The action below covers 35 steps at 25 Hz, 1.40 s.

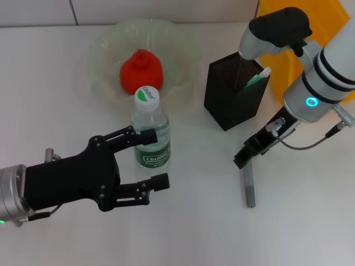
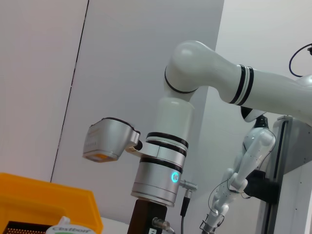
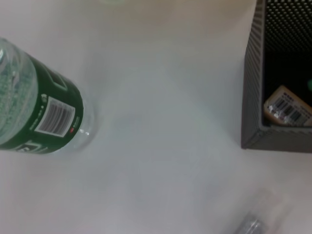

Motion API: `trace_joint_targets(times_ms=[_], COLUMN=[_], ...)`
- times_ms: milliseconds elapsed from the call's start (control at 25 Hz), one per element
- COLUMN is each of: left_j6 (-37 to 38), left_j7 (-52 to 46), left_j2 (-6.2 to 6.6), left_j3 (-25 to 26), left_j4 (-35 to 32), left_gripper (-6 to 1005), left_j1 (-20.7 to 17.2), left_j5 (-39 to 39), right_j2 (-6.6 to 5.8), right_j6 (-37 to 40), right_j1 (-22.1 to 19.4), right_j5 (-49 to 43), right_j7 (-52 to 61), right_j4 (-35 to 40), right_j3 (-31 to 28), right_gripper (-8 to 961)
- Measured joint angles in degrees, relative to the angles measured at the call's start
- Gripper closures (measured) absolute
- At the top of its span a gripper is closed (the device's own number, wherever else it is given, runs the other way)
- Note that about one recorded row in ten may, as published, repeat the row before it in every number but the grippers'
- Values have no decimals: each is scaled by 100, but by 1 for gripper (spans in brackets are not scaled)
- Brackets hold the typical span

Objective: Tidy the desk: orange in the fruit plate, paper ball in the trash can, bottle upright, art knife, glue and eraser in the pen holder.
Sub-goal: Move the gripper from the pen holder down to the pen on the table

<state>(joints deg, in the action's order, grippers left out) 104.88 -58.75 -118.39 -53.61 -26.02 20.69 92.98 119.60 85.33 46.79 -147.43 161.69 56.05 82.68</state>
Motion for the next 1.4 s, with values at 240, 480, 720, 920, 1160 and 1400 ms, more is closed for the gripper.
trace_joint_targets(times_ms=[240,480,720,920,1160,1400], left_j6=[4,-43,-47,-80,-125,-187], left_j7=[1,19,74,86,87,136], left_j2=[1,1,1,1,0,1], left_j3=[0,0,0,0,0,0], left_j4=[1,1,0,0,7,127], left_gripper=[139,139,139,139,140,139], left_j1=[-16,-57,-72,-75,-75,-63], left_j5=[1,1,1,1,1,1], right_j2=[1,1,2,1,5,9], right_j6=[-138,-315,-423,-449,-503,-551], right_j1=[105,199,248,281,286,282], right_j5=[-11,-225,-301,-342,-348,-348], right_j7=[145,393,491,518,521,522], right_j4=[-85,-59,-91,-95,-100,-103], right_j3=[313,741,866,879,1024,1030], right_gripper=[327,335,342,348,384,476])
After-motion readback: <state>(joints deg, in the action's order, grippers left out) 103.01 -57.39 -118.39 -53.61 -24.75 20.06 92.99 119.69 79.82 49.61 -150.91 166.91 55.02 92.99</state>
